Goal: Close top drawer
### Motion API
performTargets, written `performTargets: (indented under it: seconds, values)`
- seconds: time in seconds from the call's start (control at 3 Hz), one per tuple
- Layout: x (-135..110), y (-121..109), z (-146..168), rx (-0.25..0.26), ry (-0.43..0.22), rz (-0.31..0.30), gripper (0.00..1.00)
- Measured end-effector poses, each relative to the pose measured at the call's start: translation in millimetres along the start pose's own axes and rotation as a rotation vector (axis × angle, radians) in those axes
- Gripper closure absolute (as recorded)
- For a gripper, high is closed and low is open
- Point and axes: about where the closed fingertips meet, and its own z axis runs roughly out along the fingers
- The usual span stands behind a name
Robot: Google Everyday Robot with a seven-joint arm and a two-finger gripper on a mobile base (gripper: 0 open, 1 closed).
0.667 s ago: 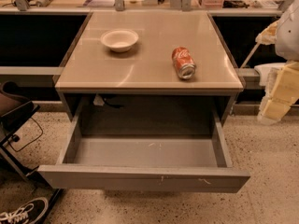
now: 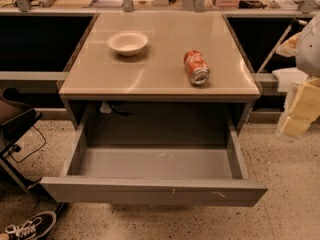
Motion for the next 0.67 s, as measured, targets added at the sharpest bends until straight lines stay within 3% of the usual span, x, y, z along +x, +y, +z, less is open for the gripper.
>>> performTargets:
  seconds: [0.33, 0.67]
  values:
    - [23, 21, 19, 0.039, 0.005, 0.076, 0.0]
    - [67, 57, 39, 0.103, 0.038, 0.179, 0.0]
